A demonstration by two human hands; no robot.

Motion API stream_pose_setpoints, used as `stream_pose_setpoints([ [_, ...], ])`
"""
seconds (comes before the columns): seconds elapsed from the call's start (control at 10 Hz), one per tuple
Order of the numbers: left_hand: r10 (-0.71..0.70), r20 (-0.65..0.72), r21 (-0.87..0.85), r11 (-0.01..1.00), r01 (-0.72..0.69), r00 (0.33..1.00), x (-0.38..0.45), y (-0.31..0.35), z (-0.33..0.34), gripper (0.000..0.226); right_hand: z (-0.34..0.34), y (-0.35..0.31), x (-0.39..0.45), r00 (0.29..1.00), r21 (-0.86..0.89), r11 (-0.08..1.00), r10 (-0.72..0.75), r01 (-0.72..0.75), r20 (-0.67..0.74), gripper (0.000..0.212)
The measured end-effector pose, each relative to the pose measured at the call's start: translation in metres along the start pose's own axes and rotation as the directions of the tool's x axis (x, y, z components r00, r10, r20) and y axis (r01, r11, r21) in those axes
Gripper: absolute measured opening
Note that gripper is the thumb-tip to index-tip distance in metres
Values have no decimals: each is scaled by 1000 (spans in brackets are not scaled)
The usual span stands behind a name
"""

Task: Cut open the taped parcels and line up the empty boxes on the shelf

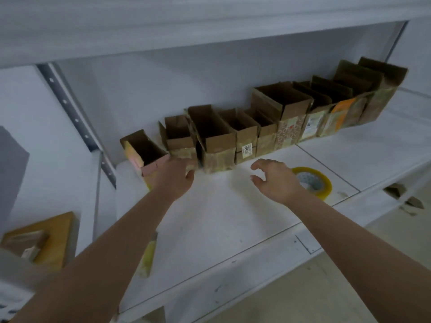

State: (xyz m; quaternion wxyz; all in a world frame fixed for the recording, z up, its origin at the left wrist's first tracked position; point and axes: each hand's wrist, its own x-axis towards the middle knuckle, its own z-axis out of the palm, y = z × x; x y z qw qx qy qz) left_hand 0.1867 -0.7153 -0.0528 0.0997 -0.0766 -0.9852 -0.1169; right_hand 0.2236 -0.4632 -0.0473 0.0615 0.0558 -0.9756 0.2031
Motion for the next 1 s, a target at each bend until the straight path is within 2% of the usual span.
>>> stream_pose_setpoints([
  [0.1, -52, -14, 47, 997, 53, 999, 10, -21, 11, 30, 7, 0, 0, 1000, -1, 1000, 5, -5, 12, 34],
  [0.3, -292, -2, 38, 956, 291, 957, 42, -38, 10, 51, 3, 9, -7, 998, -49, 997, 59, -59, 8, 35],
  [0.4, -353, -31, 62, 933, 354, 935, 57, -46, 13, 57, 4, 10, -11, 997, -61, 995, 76, -76, 0, 34],
  [0.5, -373, -38, -29, 928, 373, 927, 65, -57, 17, 49, 4, 10, -13, 996, -65, 994, 93, -93, 0, 35],
  [0.6, -343, -9, -99, 935, 341, 939, 67, -59, 16, 26, 3, 6, -12, 995, -74, 992, 98, -98, 6, 35],
  [0.8, -266, 23, -146, 953, 266, 964, 64, -53, 22, 28, 4, 2, -11, 996, -67, 994, 86, -84, 24, 36],
  [0.9, -165, 18, -18, 986, 165, 986, 65, -62, 22, 28, 2, 4, -14, 997, -67, 996, 68, -66, 31, 38],
  [1.0, -65, -34, 29, 997, 66, 997, 63, -54, 18, 44, -5, 7, -14, 998, -56, 997, 58, -59, -10, 37],
])
